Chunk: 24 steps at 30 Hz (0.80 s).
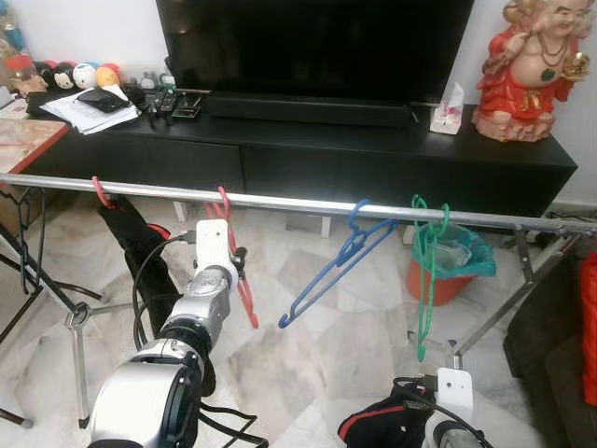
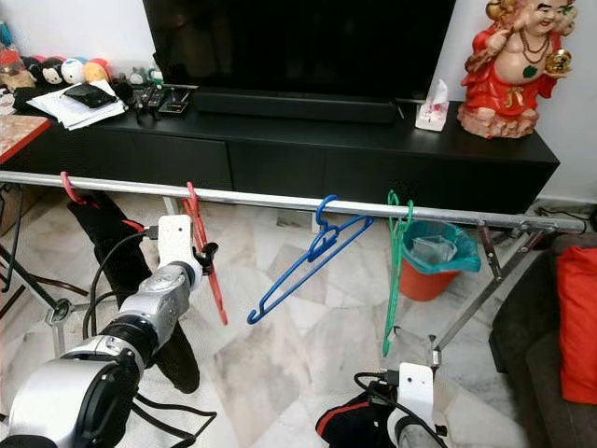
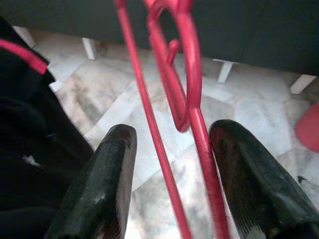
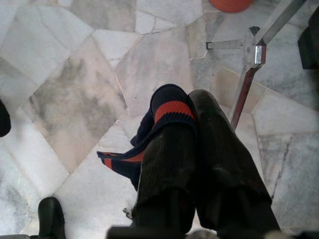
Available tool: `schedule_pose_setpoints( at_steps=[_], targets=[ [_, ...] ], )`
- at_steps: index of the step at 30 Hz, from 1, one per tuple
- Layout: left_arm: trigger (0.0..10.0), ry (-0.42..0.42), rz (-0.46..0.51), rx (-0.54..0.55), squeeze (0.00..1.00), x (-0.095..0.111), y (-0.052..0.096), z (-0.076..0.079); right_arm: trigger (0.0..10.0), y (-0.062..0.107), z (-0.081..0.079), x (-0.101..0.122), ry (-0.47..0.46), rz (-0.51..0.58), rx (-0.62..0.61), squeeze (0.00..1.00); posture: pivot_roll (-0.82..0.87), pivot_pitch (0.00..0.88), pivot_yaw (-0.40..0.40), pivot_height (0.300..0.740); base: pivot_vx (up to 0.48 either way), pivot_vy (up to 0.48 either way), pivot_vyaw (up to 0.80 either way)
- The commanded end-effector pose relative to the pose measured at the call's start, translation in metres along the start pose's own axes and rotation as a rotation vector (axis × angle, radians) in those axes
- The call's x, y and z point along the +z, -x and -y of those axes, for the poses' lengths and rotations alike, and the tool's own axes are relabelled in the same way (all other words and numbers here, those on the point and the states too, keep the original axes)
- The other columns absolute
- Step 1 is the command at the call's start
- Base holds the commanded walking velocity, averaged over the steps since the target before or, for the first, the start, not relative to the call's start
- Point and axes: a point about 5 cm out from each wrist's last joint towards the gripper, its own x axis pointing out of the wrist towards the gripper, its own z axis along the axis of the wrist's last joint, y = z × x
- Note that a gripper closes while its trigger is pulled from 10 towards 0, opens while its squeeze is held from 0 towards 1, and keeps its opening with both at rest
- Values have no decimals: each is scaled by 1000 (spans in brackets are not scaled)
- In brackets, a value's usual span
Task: Hang hanger
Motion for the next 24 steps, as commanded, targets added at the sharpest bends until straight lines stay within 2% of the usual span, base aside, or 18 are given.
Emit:
schedule_pose_setpoints(
  at_steps=[1,5,6,7,8,16,24],
  targets=[
    [10000,-30,8,4,0,4,-1,1,10000,-1,1,3,0,5,-1,0,-135,0,-23,740,0,0,0],
    [10000,-4,25,-10,0,5,-1,3,10000,-1,1,2,0,3,2,0,-135,0,-26,740,0,0,0],
    [6235,-3,40,-20,0,6,-1,3,10000,-1,1,2,0,1,2,0,-137,0,-26,740,0,0,0],
    [6235,-6,46,-22,0,6,-1,3,10000,-1,2,2,-1,1,2,0,-137,0,-26,740,0,0,0],
    [0,-5,50,-25,0,7,-1,3,10000,-1,2,2,-1,1,2,0,-139,0,-26,740,0,0,0],
    [0,-10,110,-71,0,11,0,3,10000,0,5,-1,-7,-8,-6,0,-139,0,-29,740,0,0,0],
    [0,-15,116,-104,0,8,1,5,10000,1,8,-3,-8,-19,-9,0,-142,0,-31,740,0,0,0]
  ],
)
